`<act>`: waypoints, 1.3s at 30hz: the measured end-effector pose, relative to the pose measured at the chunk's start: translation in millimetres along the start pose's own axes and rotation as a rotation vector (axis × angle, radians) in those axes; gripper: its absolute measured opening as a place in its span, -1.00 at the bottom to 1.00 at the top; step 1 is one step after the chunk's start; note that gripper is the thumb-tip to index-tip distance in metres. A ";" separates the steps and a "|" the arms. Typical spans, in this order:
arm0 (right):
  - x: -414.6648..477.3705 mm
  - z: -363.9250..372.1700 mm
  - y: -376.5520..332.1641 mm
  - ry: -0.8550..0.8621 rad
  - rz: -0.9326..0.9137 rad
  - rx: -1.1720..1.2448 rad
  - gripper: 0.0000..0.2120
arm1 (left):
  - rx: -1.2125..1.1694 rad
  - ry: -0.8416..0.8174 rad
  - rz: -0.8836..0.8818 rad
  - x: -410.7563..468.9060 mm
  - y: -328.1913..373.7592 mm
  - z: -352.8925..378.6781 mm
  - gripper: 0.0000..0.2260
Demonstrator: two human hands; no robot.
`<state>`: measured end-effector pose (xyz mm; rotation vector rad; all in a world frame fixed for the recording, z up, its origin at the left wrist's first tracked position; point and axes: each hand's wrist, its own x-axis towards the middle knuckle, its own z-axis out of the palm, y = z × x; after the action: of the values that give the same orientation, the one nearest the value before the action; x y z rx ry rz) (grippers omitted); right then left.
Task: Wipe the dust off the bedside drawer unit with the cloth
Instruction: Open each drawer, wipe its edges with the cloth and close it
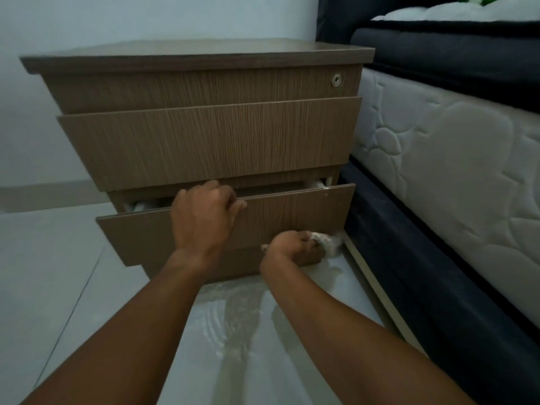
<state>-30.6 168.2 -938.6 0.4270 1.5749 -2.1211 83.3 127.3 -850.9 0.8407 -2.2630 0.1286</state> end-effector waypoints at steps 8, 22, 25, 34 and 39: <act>-12.7 -19.1 52.1 -0.136 -0.241 -0.303 -0.72 | -0.203 -0.042 -0.217 -1.5 -6.5 16.6 -0.74; 64.2 -70.7 12.1 -0.049 -0.946 -0.753 -0.62 | -0.019 -0.705 -0.249 -67.6 -70.2 55.1 -0.52; 70.5 -84.0 11.9 -0.049 -1.028 -0.964 -0.61 | 0.021 -0.669 -0.224 -66.7 -73.7 59.5 -0.60; 60.7 -116.7 6.6 -0.498 -1.461 -1.563 -0.54 | -0.090 -0.646 -0.251 -83.6 -96.6 32.5 -0.74; -14.1 -86.5 56.4 -0.751 -1.568 -1.524 -0.56 | -0.076 -0.709 -0.247 -92.4 -113.7 2.6 -0.81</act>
<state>9.2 239.9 -1002.9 -2.2563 2.4687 -0.5280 200.2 86.8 -929.4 1.2584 -2.7473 -0.4326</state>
